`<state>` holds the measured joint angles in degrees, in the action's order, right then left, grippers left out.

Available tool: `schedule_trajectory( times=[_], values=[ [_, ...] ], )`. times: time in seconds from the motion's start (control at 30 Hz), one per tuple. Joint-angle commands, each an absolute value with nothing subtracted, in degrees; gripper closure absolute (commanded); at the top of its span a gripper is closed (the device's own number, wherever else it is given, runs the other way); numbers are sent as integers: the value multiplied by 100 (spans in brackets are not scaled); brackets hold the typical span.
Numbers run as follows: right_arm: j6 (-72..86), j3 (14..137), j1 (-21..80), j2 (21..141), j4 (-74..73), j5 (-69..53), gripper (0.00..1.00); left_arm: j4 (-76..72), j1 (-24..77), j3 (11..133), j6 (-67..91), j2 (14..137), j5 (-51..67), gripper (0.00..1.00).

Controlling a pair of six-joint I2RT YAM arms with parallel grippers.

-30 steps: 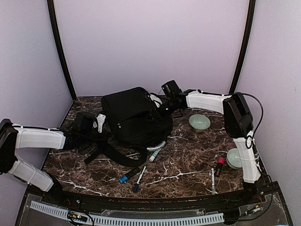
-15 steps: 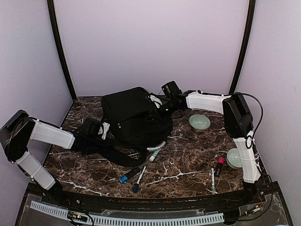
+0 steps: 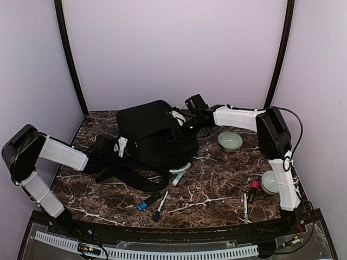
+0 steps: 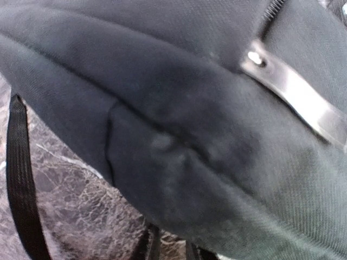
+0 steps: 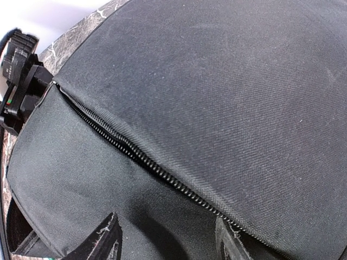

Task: Pack the student bag
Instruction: Grab the largest pocket of the student bag, then hold the student bag at the center of the board.

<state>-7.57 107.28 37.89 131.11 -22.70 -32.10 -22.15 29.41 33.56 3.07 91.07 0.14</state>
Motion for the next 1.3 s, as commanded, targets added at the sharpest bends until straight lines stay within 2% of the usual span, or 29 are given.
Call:
schedule_trajectory(
  times=[0.0,0.1,0.47,0.9,1.13,1.27],
  values=[
    [-727,10628,3901,13033,-2479,-3175,41,-2505,2899,3419,207,9093,226,92],
    [-763,10652,3940,12954,-2534,-3126,41,-2494,2902,3386,209,9001,221,100],
    [-1091,10971,4604,12362,-2585,-2370,42,-2011,2909,2873,737,8128,492,100],
    [-417,13171,5151,14359,-2617,-3058,42,-1860,2925,2418,894,7509,830,100],
    [-199,13393,5186,15139,-2614,-2610,42,-1839,3077,2479,872,7653,1075,100],
    [-130,13401,5169,15412,-2613,-2203,43,-1924,3316,2560,830,7855,1619,100]
  ],
)
